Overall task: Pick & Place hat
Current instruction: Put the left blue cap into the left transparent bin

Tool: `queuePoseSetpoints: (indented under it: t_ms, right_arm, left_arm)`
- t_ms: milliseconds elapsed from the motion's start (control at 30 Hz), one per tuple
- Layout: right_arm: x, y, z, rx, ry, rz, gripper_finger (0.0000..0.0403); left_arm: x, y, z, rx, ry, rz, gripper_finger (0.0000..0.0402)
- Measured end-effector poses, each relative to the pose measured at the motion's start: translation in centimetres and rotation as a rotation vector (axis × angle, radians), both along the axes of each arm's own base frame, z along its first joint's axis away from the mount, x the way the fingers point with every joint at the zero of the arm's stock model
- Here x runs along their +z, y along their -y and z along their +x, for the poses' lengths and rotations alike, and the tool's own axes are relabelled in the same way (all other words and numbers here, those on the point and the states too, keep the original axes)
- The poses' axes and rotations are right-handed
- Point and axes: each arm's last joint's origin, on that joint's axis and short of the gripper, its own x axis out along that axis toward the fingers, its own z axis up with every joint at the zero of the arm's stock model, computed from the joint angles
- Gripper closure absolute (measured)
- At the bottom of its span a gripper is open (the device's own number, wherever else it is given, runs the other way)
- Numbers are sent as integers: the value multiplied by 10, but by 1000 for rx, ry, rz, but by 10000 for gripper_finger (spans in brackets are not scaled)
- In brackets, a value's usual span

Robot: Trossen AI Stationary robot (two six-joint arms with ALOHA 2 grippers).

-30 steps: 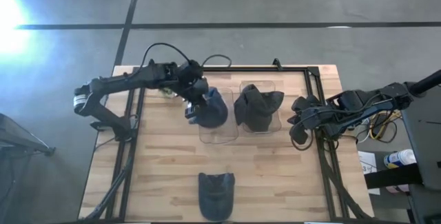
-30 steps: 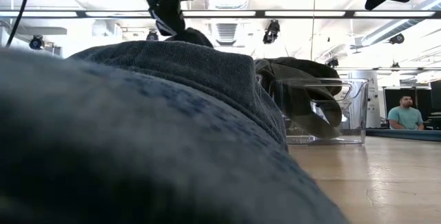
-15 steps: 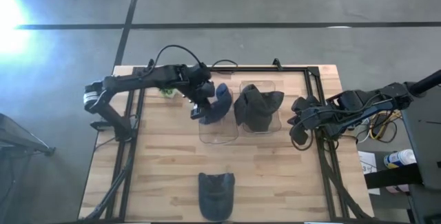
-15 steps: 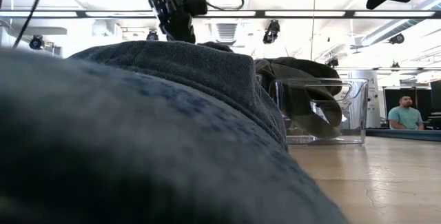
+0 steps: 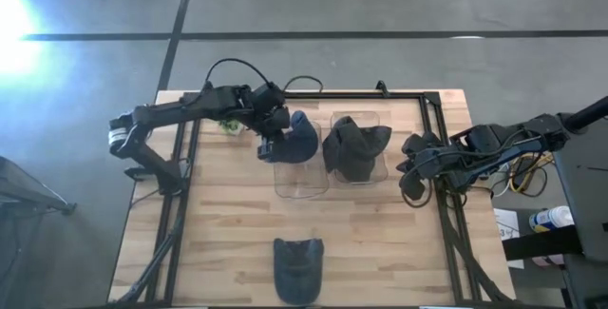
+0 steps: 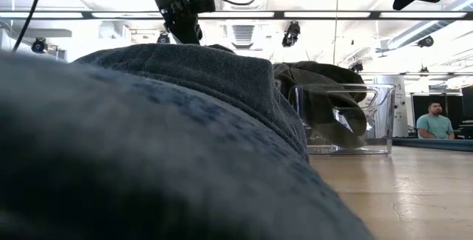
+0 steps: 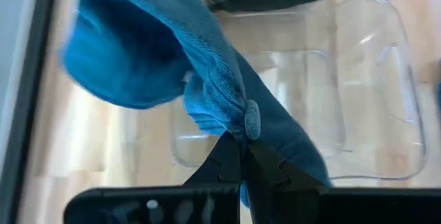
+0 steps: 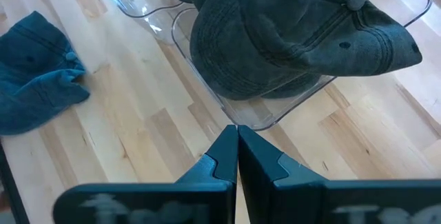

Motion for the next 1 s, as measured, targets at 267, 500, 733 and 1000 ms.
queuePoseSetpoints:
  t_ms: [267,500,733,1000]
  right_arm:
    - [0,0,0,-1,0,0,394]
    - [0,0,0,4,-3,-5,394]
    - [0,0,0,-2,-2,-1,394]
    - [0,0,0,-5,-1,2,394]
  left_arm:
    - [20,0,-6,23,8,68,401]
    - [25,4,-8,-31,18,-18,401]
    - [24,1,-9,4,0,22,392]
    - [24,1,-9,5,0,35,362]
